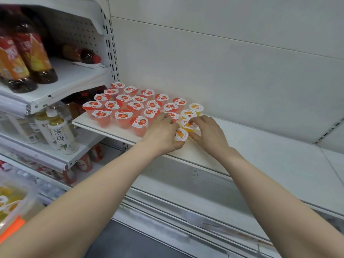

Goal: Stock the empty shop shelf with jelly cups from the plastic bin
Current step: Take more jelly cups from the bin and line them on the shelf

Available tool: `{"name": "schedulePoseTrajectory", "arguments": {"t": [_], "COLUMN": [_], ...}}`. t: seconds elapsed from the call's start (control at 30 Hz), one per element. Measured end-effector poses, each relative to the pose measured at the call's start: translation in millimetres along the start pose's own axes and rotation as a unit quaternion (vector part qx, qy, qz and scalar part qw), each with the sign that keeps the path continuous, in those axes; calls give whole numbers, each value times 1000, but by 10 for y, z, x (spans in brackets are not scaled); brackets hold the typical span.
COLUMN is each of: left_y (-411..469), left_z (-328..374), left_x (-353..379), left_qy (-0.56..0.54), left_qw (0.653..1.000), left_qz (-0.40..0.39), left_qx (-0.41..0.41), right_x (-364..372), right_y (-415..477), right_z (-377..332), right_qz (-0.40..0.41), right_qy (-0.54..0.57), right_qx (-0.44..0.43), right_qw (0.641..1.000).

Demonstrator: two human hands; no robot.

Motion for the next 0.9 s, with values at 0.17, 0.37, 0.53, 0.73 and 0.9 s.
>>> {"name": "schedulePoseTrajectory", "arguments": {"t": [0.17, 0.37, 0.53, 0.73, 0.9], "left_y": [-50, -183, -416, -861, -1378], "left_z": [2, -60, -259, -733, -1287], "left_x": [16, -48, -199, -315, -355], "left_qy": [-5, -21, 1, 13, 16], "left_qw": [1000, 1000, 999, 998, 997], "left_qz": [8, 10, 24, 52, 70], "left_qx": [4, 19, 32, 36, 18], "right_x": [-41, -118, -237, -283, -128], "right_y": [-36, -119, -193, -267, -223], "right_z": [-25, -86, -275, -769, -1423], "right_qz": [-5, -21, -10, 29, 67], "right_qy": [-14, -41, -57, -82, -104], "right_qx": [-3, 4, 7, -10, -62], "right_qw": [1000, 999, 998, 996, 990]}}
Point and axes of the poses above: each hand's wrist, its own y-axis towards the middle knuckle, its own x-axis out of the palm, z = x × y, the point moved 3 cm from there along y, towards the middle knuckle, and after that the axes turned 15 degrees about -z, right-handed, at the moved point
